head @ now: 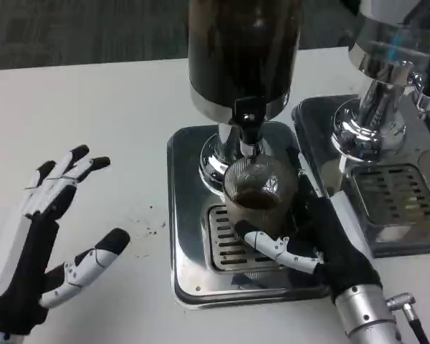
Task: Grasp the cup under the faucet to collect the drink, then remove the cup.
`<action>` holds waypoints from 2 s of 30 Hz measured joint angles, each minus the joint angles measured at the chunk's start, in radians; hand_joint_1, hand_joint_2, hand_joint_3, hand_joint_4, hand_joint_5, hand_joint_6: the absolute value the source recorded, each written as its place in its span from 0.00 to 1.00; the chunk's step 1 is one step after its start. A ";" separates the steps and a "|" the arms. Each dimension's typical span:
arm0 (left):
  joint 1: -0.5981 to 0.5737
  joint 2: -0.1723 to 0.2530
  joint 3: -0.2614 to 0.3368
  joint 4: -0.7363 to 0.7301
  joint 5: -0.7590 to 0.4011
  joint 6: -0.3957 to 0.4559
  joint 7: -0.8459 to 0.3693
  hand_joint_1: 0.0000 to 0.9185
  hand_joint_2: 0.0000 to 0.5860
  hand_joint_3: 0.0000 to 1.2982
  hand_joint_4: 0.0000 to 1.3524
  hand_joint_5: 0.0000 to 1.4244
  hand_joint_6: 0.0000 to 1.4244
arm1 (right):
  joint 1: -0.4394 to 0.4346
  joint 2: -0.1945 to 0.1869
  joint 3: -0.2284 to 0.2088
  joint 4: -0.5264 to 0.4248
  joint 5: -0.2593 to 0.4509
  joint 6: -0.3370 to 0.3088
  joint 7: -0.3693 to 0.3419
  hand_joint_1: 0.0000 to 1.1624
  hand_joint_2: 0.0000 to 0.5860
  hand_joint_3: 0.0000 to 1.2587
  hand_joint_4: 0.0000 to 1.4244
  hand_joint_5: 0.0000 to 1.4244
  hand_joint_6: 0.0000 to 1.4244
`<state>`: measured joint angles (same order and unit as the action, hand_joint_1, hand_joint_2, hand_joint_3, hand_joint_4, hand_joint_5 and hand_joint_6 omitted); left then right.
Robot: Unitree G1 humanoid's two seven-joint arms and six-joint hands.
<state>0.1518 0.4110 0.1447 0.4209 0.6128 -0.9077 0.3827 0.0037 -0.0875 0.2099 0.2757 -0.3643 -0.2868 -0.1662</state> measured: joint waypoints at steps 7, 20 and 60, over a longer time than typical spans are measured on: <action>0.000 0.020 -0.041 0.019 0.008 0.010 0.025 0.00 0.28 0.20 0.07 0.14 0.04 | -0.017 0.003 0.000 0.009 -0.002 0.010 -0.005 0.64 0.29 0.00 0.00 0.00 0.10; 0.004 0.023 -0.065 0.020 0.007 0.016 0.044 0.00 0.29 0.21 0.08 0.15 0.05 | -0.056 -0.002 0.022 0.039 -0.002 0.011 0.007 0.67 0.30 0.00 0.00 0.00 0.12; 0.015 0.024 -0.081 0.020 -0.032 0.033 0.053 0.00 0.36 0.22 0.08 0.16 0.06 | -0.084 0.035 0.022 0.119 -0.026 -0.046 -0.143 0.90 0.27 0.42 0.42 0.38 0.47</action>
<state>0.1670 0.4348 0.0642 0.4409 0.5803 -0.8743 0.4357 -0.0807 -0.0525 0.2317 0.3950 -0.3906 -0.3331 -0.3093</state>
